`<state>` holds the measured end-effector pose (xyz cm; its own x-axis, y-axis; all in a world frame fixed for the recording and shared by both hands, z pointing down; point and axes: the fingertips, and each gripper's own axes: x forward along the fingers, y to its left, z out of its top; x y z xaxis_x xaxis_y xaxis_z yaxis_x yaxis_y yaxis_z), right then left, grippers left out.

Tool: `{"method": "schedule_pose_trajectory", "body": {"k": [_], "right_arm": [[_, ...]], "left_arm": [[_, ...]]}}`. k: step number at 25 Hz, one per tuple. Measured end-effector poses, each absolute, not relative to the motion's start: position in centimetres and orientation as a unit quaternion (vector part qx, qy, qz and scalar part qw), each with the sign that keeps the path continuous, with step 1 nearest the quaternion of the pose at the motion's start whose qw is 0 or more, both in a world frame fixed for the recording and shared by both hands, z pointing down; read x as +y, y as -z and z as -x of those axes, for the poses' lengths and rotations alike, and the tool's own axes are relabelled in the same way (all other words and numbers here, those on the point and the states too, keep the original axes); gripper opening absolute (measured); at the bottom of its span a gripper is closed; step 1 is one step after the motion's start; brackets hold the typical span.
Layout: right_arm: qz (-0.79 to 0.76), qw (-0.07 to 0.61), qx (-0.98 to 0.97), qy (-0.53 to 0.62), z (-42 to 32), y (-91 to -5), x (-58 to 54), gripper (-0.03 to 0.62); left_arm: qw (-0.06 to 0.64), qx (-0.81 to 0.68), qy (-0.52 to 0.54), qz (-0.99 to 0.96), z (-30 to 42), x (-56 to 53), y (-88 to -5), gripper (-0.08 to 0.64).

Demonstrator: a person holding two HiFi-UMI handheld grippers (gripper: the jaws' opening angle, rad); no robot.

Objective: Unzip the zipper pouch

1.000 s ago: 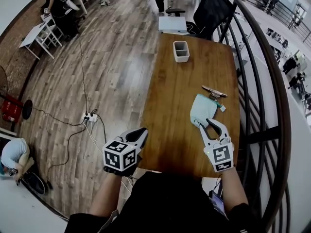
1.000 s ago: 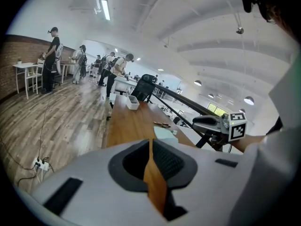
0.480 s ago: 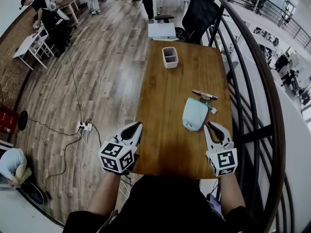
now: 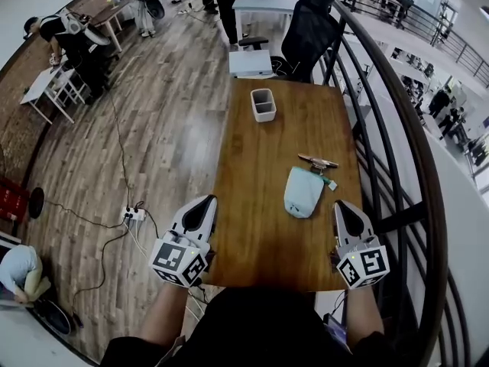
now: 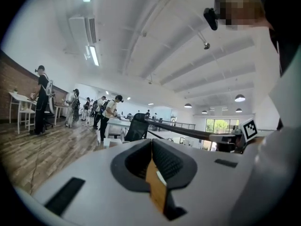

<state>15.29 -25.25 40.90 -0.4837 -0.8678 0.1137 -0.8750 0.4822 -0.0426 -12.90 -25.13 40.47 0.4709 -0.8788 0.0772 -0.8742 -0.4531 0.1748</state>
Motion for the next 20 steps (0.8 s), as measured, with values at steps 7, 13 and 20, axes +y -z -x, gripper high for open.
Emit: {"method": "schedule_pose_trajectory", "body": {"k": [7,13,20], "right_arm": [[-0.498,0.025,-0.866,-0.038,-14.5,-40.0,-24.1,-0.008],[-0.489,0.031,-0.871,-0.039,-14.5,-40.4,-23.7,-0.008],[-0.483,0.029,-0.874,-0.039,-14.5,-39.8,-23.8,-0.008]], "left_arm": [[0.108,-0.507,0.028,-0.855,13.4,-24.4,-40.4,0.015],[0.110,-0.507,0.027,-0.855,13.0,-23.9,-40.7,0.015],[0.111,-0.508,0.027,-0.854,12.8,-23.8,-40.4,0.015]]}}
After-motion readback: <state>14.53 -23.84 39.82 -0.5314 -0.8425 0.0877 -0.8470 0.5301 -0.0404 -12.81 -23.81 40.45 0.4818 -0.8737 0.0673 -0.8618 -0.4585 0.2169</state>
